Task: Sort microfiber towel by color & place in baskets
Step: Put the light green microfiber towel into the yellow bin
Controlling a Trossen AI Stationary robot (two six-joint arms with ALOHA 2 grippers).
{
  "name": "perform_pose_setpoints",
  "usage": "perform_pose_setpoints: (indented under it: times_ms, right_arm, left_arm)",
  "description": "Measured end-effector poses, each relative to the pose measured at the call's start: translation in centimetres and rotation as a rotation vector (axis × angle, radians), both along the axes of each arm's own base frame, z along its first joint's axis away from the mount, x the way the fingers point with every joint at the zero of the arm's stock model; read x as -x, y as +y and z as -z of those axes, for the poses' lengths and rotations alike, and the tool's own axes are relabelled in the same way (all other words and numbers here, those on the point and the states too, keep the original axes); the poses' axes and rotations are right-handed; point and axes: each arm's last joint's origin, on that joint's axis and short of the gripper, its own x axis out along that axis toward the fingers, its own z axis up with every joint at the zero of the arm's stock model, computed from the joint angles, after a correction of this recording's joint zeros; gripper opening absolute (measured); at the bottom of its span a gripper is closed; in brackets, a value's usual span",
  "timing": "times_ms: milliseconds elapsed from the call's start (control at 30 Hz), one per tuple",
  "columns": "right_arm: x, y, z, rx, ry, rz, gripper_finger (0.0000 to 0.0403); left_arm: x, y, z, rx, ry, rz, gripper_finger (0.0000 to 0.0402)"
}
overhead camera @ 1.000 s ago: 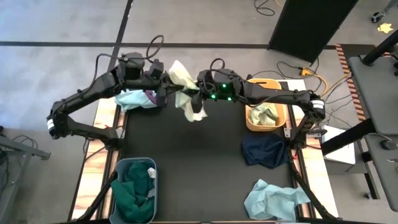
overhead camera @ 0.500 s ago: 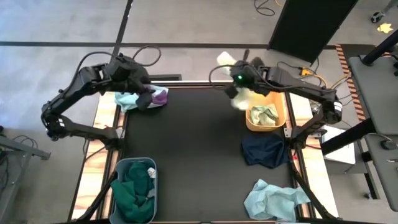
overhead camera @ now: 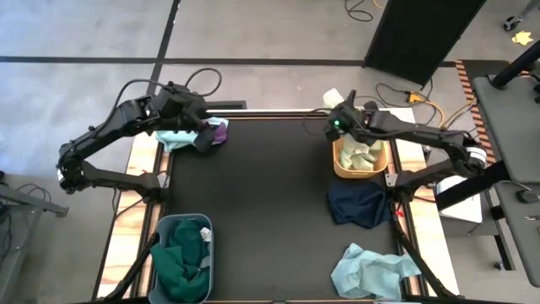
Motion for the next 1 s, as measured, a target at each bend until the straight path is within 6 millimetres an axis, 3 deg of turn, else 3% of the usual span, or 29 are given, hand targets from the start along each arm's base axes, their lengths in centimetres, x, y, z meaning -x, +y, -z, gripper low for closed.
perform_pose_setpoints:
  times_ms: [167,333,467,633,767,867,1000]
  right_arm:
    - [0.2,0.0,0.1,0.184,-0.211,-0.027,0.0019]
    - [2.3,0.7,-0.1,0.370,-0.219,0.072,0.0019]
    - [4.1,1.5,1.5,0.370,-0.222,0.101,0.0019]
    - [5.8,2.3,5.5,0.288,-0.347,0.244,0.0019]
    - [6.6,3.0,8.2,0.084,-0.437,0.330,0.0019]
    - [7.1,3.3,9.3,-0.075,-0.443,0.422,0.0019]
    - [7.3,2.7,9.4,-0.217,-0.425,0.475,0.0019]
  left_arm:
    - [-0.1,0.0,0.0,0.006,-0.007,-0.006,0.0196]
    - [0.0,-0.1,0.0,0.040,-0.024,-0.009,0.0196]
    - [0.0,-0.1,-0.1,0.049,-0.035,-0.012,0.0196]
    - [-0.1,-0.1,-0.2,0.042,-0.048,-0.012,0.0196]
    - [-0.1,-0.1,-0.3,0.041,-0.049,-0.012,0.0196]
    - [-0.1,-0.1,-0.3,0.041,-0.049,-0.012,0.0196]
    - [-0.3,0.1,-0.2,0.030,-0.045,-0.002,0.0196]
